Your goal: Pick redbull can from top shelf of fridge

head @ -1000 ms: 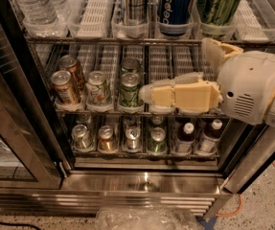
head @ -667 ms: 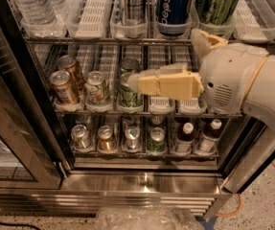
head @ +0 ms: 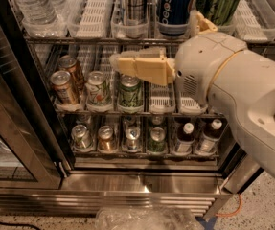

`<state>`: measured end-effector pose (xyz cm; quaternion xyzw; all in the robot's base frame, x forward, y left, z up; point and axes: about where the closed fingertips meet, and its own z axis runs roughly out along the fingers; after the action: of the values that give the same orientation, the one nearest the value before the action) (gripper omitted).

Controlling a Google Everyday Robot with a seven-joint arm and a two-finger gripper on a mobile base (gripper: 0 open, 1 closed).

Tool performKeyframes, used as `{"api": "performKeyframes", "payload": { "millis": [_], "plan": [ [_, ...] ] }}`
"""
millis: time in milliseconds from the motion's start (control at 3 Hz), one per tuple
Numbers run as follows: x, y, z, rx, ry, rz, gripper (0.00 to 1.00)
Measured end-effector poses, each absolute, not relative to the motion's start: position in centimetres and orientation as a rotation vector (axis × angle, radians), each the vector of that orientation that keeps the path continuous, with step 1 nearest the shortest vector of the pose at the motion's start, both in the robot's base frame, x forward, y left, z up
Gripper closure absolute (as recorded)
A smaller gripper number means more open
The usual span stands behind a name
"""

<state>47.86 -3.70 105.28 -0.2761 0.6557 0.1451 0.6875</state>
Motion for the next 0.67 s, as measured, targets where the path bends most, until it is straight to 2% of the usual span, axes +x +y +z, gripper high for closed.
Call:
{"api": "performKeyframes", "payload": {
  "millis": [667],
  "plan": [
    [47.59,-2.35,105.69,-0.654,1.441,0.29,0.0]
  ]
}}
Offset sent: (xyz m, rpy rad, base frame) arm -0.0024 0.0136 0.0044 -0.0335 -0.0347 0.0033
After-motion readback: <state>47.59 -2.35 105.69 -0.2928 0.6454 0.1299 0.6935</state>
